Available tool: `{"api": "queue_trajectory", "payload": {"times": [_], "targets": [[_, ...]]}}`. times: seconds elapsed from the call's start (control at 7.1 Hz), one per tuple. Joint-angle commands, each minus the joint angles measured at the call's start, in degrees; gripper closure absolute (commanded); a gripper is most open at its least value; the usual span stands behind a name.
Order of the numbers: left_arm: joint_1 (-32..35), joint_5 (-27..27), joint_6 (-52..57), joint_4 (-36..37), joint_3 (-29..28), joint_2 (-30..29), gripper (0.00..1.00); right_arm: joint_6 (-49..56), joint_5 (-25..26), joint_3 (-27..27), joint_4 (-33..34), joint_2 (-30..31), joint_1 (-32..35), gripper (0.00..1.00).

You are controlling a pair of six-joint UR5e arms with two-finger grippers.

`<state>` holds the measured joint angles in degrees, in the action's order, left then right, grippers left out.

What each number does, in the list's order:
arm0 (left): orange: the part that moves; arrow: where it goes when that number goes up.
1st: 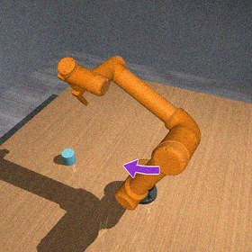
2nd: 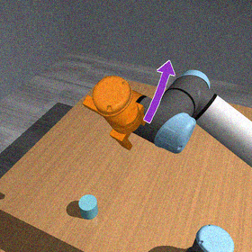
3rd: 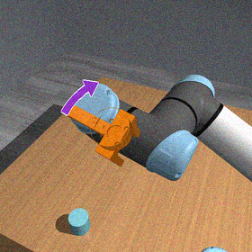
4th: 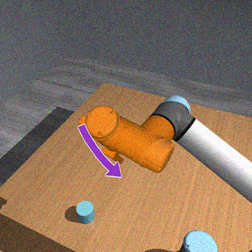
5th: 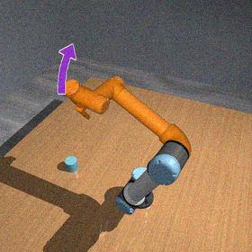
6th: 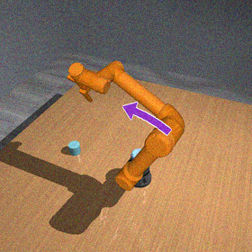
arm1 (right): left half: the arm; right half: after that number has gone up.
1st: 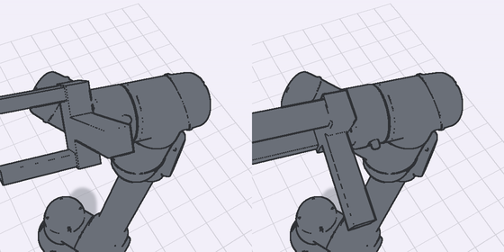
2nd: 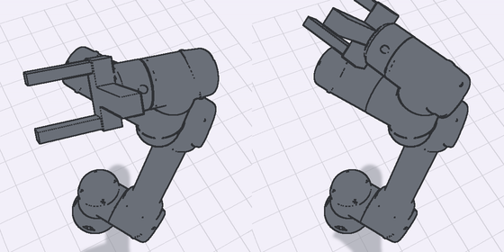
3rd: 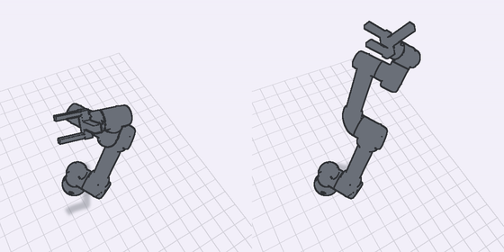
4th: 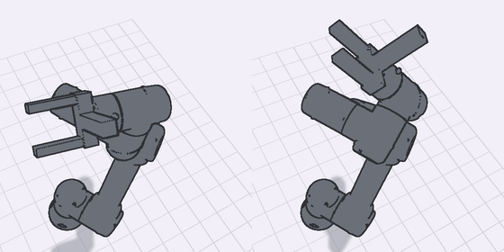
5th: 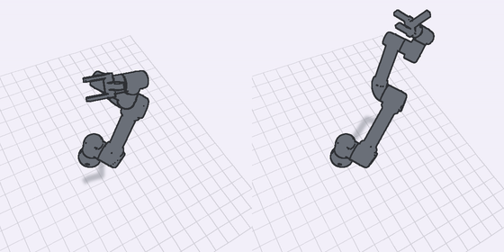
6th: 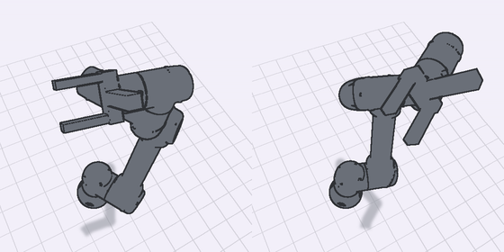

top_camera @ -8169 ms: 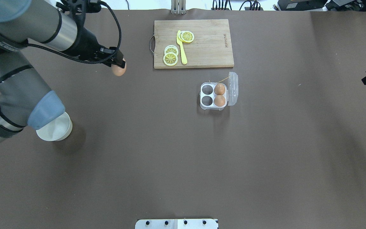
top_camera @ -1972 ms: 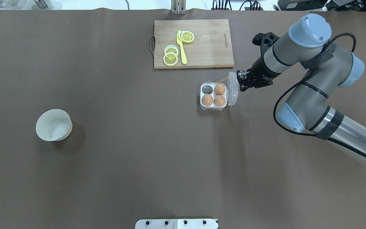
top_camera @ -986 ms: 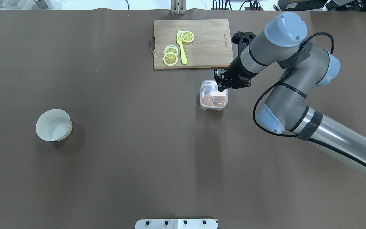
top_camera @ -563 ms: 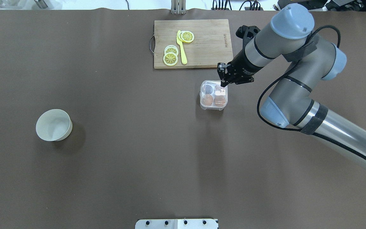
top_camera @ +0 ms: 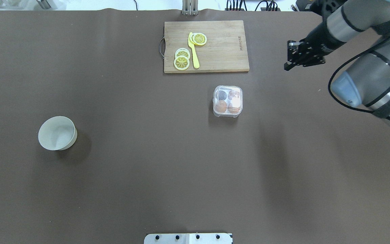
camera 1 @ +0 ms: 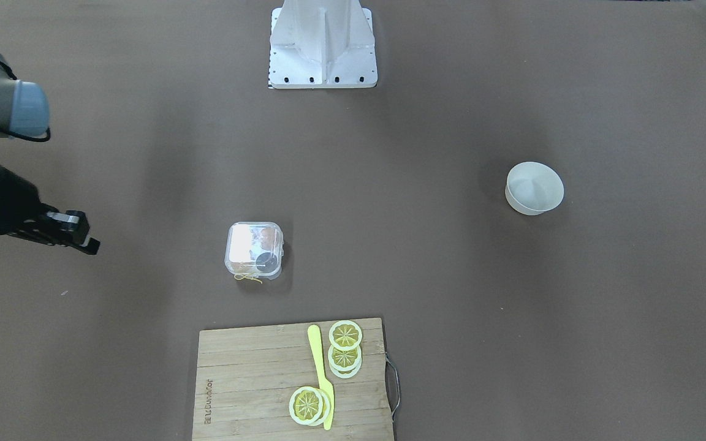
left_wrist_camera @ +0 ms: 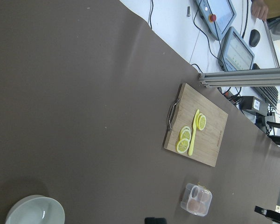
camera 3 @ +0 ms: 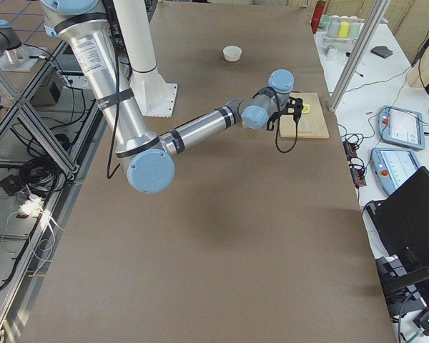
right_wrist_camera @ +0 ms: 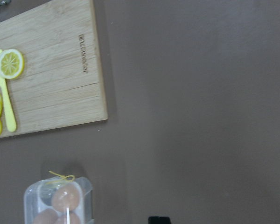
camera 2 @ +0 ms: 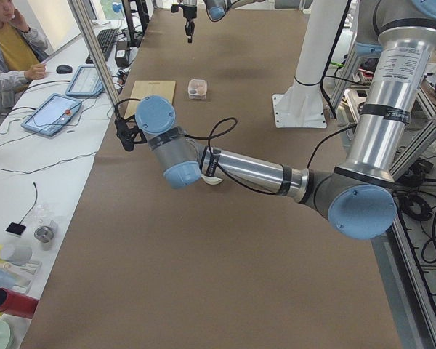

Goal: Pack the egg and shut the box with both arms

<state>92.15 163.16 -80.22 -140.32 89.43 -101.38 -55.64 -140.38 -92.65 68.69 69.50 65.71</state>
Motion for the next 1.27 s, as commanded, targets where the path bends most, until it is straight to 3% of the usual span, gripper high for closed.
{"api": "queue_trajectory", "payload": {"times": [0.0, 0.14, 0.28, 0.56, 0.85, 0.99, 1.13], "targets": [[1.2, -9.0, 14.4, 1.3, -0.8, 8.6, 1.0, 10.5, -0.7, -0.7, 0.0, 6.7, 6.0, 1.0], [1.0, -16.0, 28.4, 4.0, -0.7, 13.1, 1.0, 16.7, -0.5, -0.6, 0.2, 9.9, 8.0, 1.0], [0.8, -21.3, 43.2, 11.4, -0.1, 14.8, 1.0, 22.0, 0.1, -0.5, 0.7, 12.5, 9.7, 1.0], [0.8, -23.1, 64.7, 27.1, 0.4, 14.8, 1.0, 28.5, 1.7, -0.6, 1.5, 17.1, 11.7, 1.0], [0.8, -31.3, 79.6, 34.8, 2.0, 17.9, 1.0, 35.8, 7.0, -0.7, 4.6, 19.8, 13.4, 1.0], [1.1, -31.6, 79.8, 38.1, 4.1, 19.9, 0.88, 42.0, 9.0, -0.7, 10.3, 19.5, 14.6, 1.0], [1.1, -31.2, 80.0, 39.8, 5.0, 20.6, 0.57, 47.8, 10.5, -0.8, 16.5, 19.0, 16.4, 0.72]]}}
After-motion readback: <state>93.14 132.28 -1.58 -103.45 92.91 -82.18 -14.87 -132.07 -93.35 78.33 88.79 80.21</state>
